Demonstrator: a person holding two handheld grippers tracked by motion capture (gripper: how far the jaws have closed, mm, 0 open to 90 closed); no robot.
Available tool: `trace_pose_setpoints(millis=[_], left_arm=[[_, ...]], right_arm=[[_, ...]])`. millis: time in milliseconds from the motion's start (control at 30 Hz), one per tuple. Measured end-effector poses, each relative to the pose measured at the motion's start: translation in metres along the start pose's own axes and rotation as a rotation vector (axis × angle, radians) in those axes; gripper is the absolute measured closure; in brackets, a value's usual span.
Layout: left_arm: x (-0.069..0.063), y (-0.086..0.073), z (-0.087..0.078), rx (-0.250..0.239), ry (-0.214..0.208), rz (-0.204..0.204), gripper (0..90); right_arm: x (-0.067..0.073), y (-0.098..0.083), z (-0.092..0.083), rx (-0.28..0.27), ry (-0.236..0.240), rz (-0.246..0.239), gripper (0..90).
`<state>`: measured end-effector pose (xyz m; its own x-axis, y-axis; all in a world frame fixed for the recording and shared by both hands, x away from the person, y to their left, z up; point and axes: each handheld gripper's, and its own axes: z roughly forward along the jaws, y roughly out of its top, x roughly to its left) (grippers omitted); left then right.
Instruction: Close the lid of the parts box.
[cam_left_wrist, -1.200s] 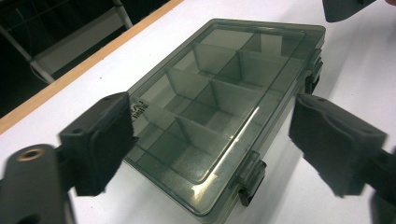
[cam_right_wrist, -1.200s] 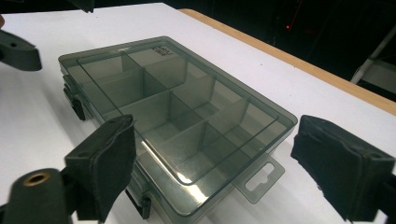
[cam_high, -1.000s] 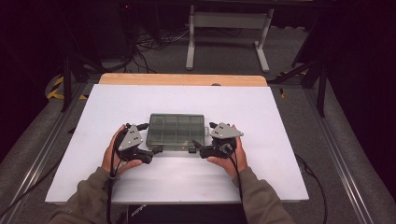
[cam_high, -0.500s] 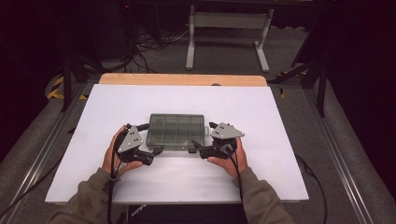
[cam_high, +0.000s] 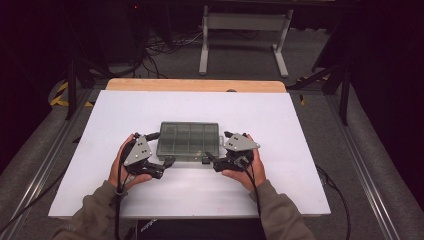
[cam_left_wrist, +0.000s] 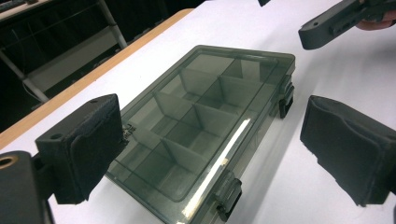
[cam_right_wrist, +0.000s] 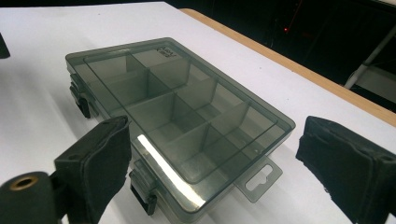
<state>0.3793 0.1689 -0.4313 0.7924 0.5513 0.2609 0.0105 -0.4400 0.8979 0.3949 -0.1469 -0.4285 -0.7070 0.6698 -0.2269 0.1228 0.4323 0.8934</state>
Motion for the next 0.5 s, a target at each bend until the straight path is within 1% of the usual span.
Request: trace_pose_setpoints(millis=[167, 367, 500], left_arm=[[-0.0015, 0.0004, -0.0028, -0.006, -0.005, 0.0, 6.9], [-0.004, 0.0018, -0.0075, -0.011, 0.001, 0.009, 7.7], [-0.0051, 0.0025, -0.0091, -0.017, -0.002, 0.007, 7.7]], right_arm=[[0.0014, 0.0005, -0.0013, 0.002, -0.004, -0.009, 10.7], [0.0036, 0.0015, -0.0034, 0.0, -0.004, -0.02, 11.6], [0.0051, 0.003, -0.0055, -0.005, -0.005, -0.029, 11.9]])
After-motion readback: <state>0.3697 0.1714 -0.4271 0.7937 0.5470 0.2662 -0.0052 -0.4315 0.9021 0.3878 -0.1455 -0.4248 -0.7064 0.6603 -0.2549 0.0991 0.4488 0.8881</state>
